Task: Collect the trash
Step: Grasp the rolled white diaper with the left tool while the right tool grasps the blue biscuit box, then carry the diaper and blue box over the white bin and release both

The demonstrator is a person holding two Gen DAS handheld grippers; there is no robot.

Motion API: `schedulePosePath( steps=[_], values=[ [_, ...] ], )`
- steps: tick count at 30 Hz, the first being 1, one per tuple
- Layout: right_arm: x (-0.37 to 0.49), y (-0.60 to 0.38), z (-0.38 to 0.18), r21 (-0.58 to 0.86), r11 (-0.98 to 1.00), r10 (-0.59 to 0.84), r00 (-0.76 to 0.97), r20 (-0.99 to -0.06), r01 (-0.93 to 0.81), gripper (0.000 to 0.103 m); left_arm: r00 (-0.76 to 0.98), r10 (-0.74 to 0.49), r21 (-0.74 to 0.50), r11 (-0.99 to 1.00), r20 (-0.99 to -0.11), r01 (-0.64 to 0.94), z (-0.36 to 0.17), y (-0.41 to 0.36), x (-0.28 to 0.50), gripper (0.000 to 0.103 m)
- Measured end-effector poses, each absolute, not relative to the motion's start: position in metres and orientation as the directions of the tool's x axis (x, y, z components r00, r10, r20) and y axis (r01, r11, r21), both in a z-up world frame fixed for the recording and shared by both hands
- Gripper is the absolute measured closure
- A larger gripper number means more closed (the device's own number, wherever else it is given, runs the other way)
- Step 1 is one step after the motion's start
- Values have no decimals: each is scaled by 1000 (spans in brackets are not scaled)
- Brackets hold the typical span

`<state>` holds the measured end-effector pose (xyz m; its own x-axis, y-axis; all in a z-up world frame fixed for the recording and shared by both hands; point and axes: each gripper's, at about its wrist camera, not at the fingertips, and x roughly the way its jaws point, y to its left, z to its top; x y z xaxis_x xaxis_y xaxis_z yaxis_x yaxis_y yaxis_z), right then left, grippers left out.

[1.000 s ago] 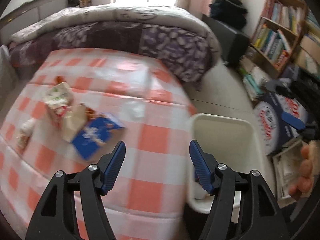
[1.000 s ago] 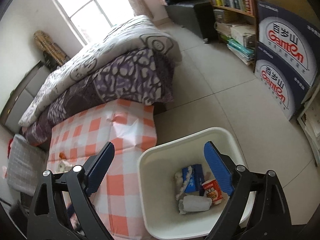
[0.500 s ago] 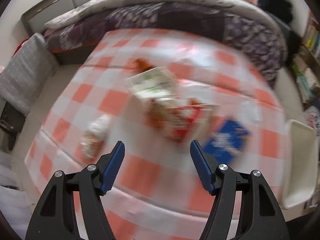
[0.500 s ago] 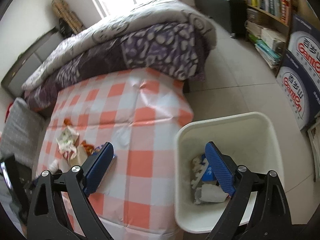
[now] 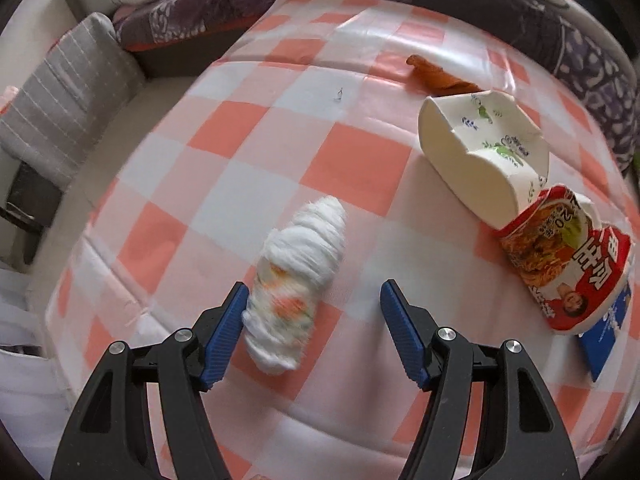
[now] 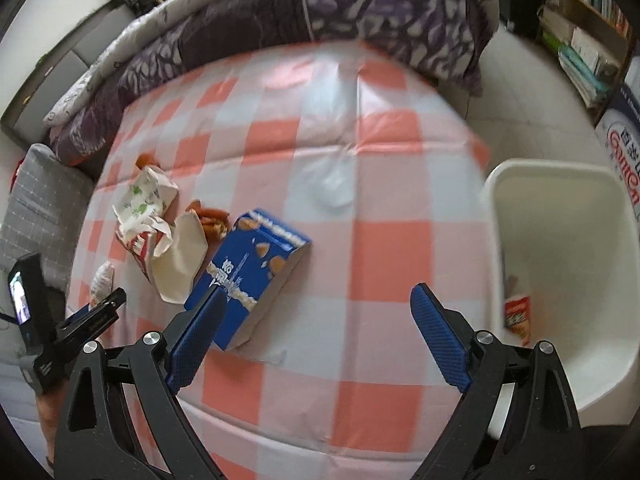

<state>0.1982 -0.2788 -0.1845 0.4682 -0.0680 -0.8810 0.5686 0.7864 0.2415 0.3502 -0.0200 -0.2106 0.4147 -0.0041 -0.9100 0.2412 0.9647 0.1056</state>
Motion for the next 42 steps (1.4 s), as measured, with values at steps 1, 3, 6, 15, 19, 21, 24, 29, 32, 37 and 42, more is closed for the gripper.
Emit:
schedulePosePath(
  steps=[1, 3, 6, 15, 19, 21, 24, 29, 32, 37, 42],
  values=[
    [201, -276, -189, 244, 779, -66, 462, -884, 578, 14, 413, -12, 97, 965, -910, 243, -211, -18, 351, 35],
    [207, -272, -198, 254, 765, -53, 451, -891, 592, 14, 407, -32, 77, 966, -913, 248, -211, -16, 352, 35],
    [213, -266, -206, 265, 742, -51, 447, -893, 616, 14, 408, -60, 51, 966, -911, 254, -211, -13, 350, 45],
    [241, -250, -215, 206, 692, -202, 460, -865, 692, 14, 435, -45, 109, 940, -900, 322, -210, -25, 334, 64],
    [251, -233, -222, 147, 721, -243, 446, -862, 678, 13, 415, -76, 64, 948, -907, 313, -210, -15, 336, 62],
    [253, -224, -223, 124, 751, -253, 456, -853, 649, 24, 415, -77, 55, 953, -907, 297, -210, -9, 337, 63],
    [255, -214, -219, 129, 810, -217, 497, -841, 572, 48, 395, -121, -11, 963, -911, 270, -209, 2, 341, 65],
    [248, -219, -215, 211, 824, -114, 519, -847, 525, 53, 388, -169, -90, 973, -906, 214, -200, 18, 343, 66],
    [239, -229, -208, 260, 805, -82, 535, -841, 533, 52, 420, -160, -83, 977, -893, 195, -188, 22, 339, 66],
    [225, -232, -182, 299, 816, -69, 597, -799, 495, 52, 491, -151, -83, 984, -858, 158, -158, 21, 328, 66],
    [214, -235, -156, 309, 836, -73, 649, -757, 453, 52, 557, -149, -101, 988, -817, 115, -129, 19, 314, 66]
  ],
)
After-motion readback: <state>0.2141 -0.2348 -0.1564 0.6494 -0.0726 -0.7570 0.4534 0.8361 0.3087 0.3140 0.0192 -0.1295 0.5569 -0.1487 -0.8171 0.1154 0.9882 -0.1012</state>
